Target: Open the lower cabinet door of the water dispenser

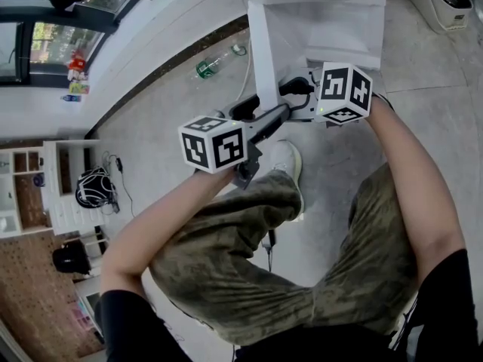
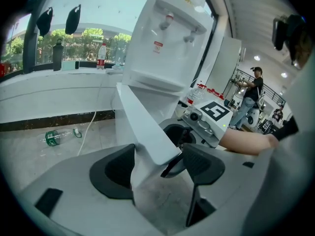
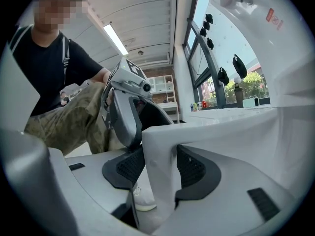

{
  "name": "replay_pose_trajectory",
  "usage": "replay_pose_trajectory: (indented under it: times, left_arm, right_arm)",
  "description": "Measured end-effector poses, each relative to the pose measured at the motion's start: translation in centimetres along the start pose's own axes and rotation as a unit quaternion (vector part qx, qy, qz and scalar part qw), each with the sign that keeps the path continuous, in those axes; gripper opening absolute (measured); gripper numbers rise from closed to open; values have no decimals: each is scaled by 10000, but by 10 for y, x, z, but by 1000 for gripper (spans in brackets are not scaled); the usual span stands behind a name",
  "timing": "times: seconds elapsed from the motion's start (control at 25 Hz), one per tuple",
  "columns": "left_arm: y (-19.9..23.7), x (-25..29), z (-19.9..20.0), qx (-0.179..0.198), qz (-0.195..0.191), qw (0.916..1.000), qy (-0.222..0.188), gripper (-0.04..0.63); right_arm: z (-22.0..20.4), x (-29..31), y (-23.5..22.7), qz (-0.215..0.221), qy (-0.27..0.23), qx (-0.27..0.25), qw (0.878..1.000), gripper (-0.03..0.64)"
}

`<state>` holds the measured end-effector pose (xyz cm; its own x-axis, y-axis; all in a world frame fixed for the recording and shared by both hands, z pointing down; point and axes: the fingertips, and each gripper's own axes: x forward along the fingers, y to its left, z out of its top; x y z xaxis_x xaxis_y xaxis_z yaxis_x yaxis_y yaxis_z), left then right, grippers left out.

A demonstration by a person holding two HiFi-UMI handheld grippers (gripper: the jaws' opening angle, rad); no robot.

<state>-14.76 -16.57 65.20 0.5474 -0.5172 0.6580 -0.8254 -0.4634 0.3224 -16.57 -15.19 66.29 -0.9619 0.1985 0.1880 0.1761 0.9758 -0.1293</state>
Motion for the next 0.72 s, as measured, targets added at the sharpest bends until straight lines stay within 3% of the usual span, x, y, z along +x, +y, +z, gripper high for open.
replay_pose_trajectory:
  times: [0.32, 0.56, 0.72]
  left_arm:
    - [11, -1, -2, -200, 53, 9998, 8, 287]
    - [17, -4, -1, 93, 319, 9994, 37, 287]
    - [24, -7, -5, 33, 425, 9991, 36, 285]
  right_arm:
    - [0, 6, 0, -57, -43, 6, 10000, 190]
    - [-7, 6, -2, -101, 226, -75, 9997, 190]
    - [-11, 5, -3, -172, 319, -135, 9992, 187]
